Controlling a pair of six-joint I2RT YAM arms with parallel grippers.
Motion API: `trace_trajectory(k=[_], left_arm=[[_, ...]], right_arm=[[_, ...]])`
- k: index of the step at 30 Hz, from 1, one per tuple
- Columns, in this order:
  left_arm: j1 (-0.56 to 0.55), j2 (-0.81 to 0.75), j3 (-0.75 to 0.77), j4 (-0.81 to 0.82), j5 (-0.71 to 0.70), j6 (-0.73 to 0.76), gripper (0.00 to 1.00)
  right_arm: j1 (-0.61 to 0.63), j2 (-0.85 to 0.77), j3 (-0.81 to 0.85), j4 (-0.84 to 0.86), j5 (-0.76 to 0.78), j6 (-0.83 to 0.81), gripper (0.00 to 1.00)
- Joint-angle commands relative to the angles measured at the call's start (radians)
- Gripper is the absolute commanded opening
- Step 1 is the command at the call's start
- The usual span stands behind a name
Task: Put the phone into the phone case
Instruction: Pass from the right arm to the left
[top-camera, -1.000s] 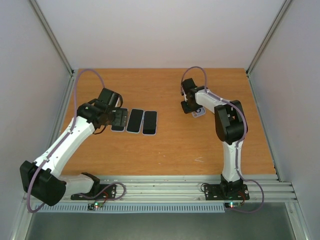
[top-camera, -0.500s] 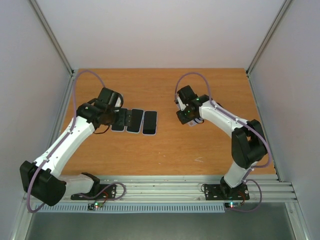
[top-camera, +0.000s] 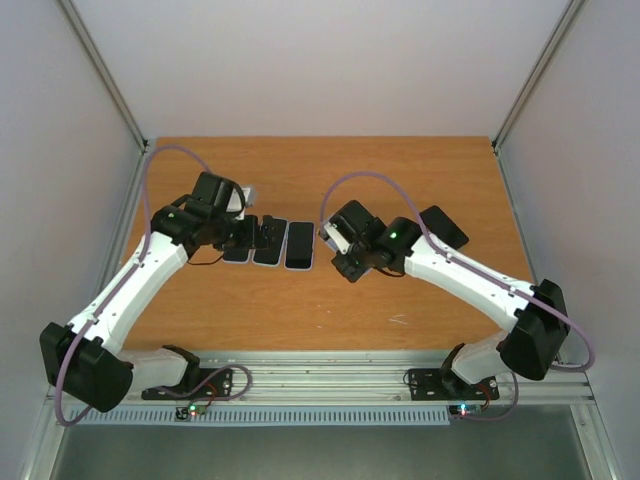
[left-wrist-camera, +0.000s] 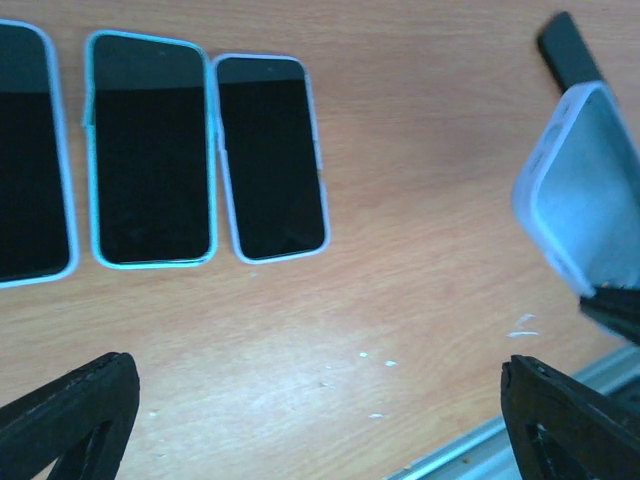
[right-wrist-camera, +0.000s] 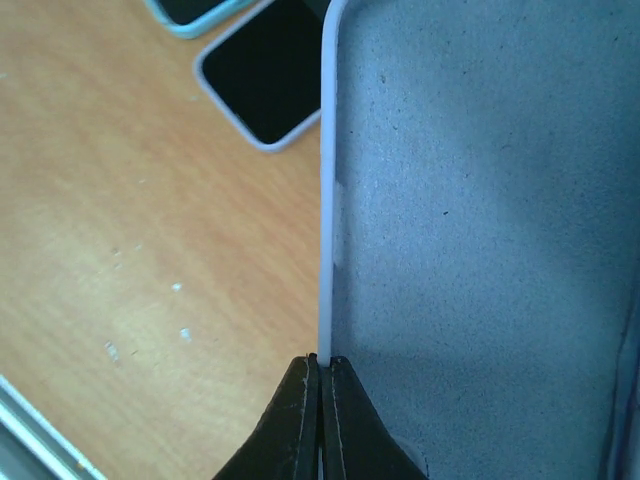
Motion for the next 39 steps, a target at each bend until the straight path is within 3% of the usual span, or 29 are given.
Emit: trace_trajectory(k=[1,16,25,34,39], left_arm=[[0.025,-0.003,-0.016,0.073,0.183,-0.022,0.99],[0.025,0.052,-0.103,0.182,0.539,-0.046,0.79],[-0.019,0.081,-0.133,0.209,0.575,-0.048,0.63],[-0.058,0.088,-0.132,0.212,0.539,-0.042,0.35],[-0.063,0.081,-0.145,0.227,0.529,-0.043,0.11]], right_arm=[[0.074,-0.057,-0.013,-0.052,0.014,-0.057,0.01],[0.26,-0.092,-0.031,-0.049,0.065,-0.148,0.01],[0.307,-0.099,-0.032,-0.025,0.062,-0.169,0.01],[0.317,-0.101,-0.052,0.003,0.07,-0.183,0.01],[0.317,-0.101,-0.059,0.016,0.074,-0.187,0.01]])
